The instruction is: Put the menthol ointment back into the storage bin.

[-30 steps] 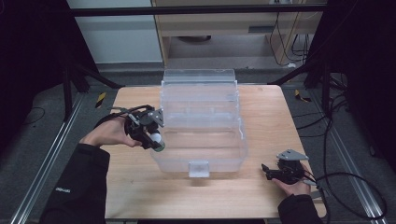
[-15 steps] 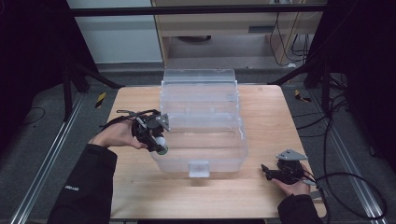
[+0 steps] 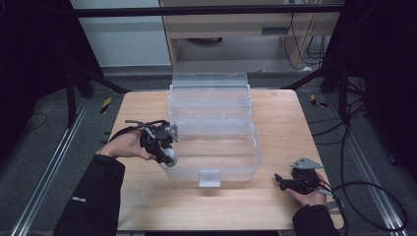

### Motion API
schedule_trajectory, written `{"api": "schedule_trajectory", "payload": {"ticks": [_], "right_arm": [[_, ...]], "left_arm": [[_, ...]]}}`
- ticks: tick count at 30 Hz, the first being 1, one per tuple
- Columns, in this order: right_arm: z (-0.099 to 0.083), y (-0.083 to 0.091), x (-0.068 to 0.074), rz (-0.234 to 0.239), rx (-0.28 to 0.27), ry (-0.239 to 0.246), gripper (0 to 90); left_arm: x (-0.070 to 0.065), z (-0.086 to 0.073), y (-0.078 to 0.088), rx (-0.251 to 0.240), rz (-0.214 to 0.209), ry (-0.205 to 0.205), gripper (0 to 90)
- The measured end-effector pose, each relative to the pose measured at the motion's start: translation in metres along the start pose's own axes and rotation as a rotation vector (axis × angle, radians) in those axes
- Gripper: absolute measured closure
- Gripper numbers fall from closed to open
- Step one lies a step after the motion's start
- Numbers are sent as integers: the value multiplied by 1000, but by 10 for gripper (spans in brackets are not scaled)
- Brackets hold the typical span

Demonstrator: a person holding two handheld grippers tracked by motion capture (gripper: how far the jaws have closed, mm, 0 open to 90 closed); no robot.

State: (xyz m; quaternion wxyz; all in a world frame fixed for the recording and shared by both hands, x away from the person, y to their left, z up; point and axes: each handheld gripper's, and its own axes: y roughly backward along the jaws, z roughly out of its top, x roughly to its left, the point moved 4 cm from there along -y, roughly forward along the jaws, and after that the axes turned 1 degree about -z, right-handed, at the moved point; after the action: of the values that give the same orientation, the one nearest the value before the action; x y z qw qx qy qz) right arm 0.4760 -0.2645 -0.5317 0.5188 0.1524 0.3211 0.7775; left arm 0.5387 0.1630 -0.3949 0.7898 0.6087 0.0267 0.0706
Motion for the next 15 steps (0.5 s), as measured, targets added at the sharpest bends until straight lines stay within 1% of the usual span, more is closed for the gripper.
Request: {"api": "schedule_trajectory", "payload": {"ticks": [5,9,15], "right_arm": [[0,0,0,-1,0,1,167],[0,0,0,-3,2,6,167],[0,-1,1,0,2,2,166]], "left_arm": [[1,-1,-5,-4,-6,2,502],[2,-4,-12,7,-7,6,502],[3,-5,-17,8,-16,12,502]]}}
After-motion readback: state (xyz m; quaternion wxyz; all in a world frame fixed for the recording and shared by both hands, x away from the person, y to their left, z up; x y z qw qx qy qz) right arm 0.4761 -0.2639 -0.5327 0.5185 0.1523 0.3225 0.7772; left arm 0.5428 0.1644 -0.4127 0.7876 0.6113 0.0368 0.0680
